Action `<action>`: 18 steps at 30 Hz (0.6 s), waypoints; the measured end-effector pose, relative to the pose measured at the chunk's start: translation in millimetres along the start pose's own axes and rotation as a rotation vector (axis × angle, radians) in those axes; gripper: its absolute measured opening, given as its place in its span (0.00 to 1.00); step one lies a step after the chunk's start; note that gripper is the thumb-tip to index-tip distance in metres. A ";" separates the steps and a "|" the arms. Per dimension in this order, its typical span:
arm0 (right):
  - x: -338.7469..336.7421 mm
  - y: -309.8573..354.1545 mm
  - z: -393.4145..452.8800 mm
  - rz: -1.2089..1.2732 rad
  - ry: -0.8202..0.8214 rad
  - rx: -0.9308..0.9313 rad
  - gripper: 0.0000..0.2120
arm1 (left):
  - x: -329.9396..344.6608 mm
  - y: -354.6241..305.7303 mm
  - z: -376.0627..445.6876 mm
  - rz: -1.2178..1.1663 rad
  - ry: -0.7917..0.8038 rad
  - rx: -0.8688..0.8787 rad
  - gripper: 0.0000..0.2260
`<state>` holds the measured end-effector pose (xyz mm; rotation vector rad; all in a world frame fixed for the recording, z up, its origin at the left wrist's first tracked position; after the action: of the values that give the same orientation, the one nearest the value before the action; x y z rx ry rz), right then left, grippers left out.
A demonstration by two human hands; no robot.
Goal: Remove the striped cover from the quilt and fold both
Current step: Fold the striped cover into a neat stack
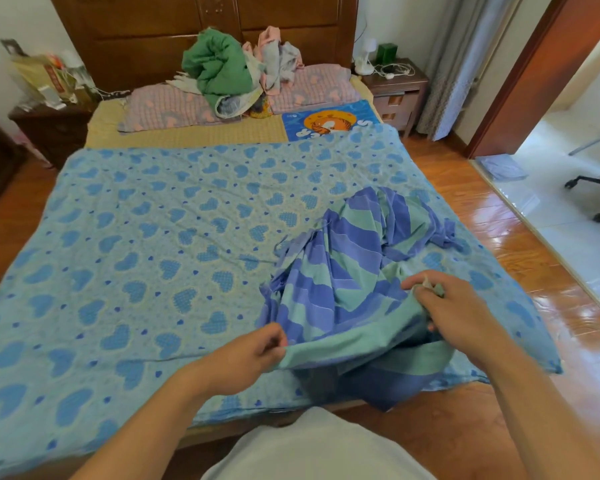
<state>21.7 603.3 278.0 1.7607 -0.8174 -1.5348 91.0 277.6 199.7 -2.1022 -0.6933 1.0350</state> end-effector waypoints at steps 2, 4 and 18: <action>20.6 18.6 -9.6 -0.084 0.230 -0.131 0.07 | 4.1 -21.2 -3.3 -0.018 0.020 0.116 0.05; 50.6 34.7 -19.8 -0.151 0.491 -0.219 0.15 | 8.3 -43.7 -2.2 -0.033 -0.005 0.219 0.04; 85.3 62.5 -28.0 -0.650 0.382 -0.359 0.17 | -13.1 -39.5 29.5 0.081 -0.243 0.530 0.13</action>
<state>57.3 500.0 281.4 2.0407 0.2395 -1.5178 53.3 303.1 222.7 -1.5724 -0.3882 1.3621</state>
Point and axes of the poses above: each hand's wrist, its own z-axis towards the middle knuckle, its own x-axis out of the palm, y = z × x, the point moved 1 cm from there along z, towards the middle knuckle, and after that the axes turned 5 degrees about -x, right-handed, at the moved point
